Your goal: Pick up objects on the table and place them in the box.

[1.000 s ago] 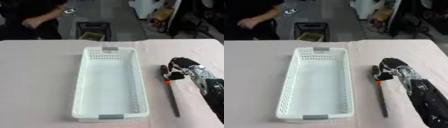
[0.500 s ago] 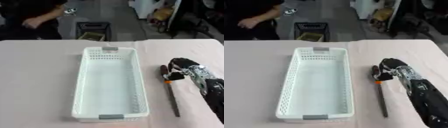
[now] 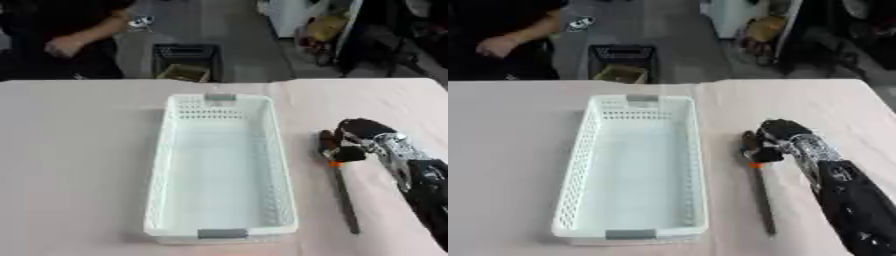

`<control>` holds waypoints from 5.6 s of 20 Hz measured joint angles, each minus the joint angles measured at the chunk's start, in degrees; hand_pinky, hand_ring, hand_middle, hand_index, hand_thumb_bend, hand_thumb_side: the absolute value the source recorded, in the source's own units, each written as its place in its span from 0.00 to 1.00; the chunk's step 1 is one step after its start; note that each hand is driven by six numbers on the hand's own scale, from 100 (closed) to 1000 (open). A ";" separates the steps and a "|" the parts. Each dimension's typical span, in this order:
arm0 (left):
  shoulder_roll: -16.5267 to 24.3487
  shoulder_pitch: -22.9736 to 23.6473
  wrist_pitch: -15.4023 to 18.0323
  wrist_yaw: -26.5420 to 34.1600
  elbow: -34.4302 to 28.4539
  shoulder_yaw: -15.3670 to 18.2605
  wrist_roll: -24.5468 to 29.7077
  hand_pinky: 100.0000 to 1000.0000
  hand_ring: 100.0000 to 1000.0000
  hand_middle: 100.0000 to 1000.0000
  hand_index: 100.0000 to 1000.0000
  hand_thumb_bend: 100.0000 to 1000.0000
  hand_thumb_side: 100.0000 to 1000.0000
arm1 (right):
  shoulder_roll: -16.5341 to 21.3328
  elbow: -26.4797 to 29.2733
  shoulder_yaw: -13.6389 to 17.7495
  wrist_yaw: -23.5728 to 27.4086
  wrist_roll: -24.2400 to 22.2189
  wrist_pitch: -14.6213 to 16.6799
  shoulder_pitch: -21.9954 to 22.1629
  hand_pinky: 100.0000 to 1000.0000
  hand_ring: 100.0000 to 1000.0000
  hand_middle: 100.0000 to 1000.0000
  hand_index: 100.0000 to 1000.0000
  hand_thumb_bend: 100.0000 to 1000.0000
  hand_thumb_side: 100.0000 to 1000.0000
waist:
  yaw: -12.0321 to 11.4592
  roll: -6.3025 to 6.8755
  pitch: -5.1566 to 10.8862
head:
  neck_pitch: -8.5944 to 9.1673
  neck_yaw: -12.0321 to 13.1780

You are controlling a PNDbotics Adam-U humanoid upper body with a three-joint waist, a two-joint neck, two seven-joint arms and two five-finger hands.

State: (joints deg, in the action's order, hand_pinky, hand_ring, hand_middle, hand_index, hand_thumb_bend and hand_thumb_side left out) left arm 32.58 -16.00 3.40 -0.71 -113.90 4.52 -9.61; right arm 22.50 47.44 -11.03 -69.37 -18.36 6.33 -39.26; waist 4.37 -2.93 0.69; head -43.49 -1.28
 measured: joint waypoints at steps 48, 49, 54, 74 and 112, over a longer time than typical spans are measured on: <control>-0.44 0.00 0.08 0.06 0.00 -0.01 0.09 0.62 0.65 0.66 0.79 0.16 1.00 | -0.35 0.70 0.00 -2.73 2.10 -2.74 0.79 0.26 0.39 0.34 0.45 0.00 0.22 | -0.16 -0.16 -0.09 | 0.01 0.00; -0.44 0.00 0.08 0.06 0.00 -0.01 0.09 0.62 0.65 0.66 0.79 0.16 1.00 | -0.33 0.73 0.01 -2.71 2.18 -2.82 0.80 0.25 0.37 0.32 0.45 0.00 0.22 | -0.16 -0.16 -0.11 | 0.01 0.00; -0.44 0.00 0.08 0.06 0.00 -0.01 0.09 0.62 0.65 0.66 0.79 0.16 1.00 | 0.01 0.77 0.01 -2.66 2.43 -3.08 0.82 0.28 0.37 0.27 0.49 0.00 0.24 | -0.16 -0.16 -0.18 | 0.01 0.00; -0.44 0.00 0.08 0.06 0.00 -0.01 0.09 0.62 0.65 0.66 0.79 0.16 1.00 | 0.62 1.98 1.12 -0.73 7.57 -7.64 1.84 0.19 0.30 0.10 0.32 0.00 0.13 | -0.11 -0.16 -0.42 | 0.03 0.00; -0.44 0.03 -0.27 0.06 0.00 -0.04 0.43 0.62 0.65 0.67 0.80 0.15 1.00 | 5.15 21.09 3.08 5.59 8.39 -11.72 -3.17 0.14 0.29 0.11 0.31 0.00 0.18 | 0.10 -0.18 -0.42 | 0.08 0.06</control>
State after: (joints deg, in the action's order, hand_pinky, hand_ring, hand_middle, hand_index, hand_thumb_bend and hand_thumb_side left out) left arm 32.14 -15.97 3.13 -0.65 -113.90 4.49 -9.18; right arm 27.66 68.53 -7.95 -63.78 -9.97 -5.38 -42.44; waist 4.46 -3.11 0.27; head -43.41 -1.22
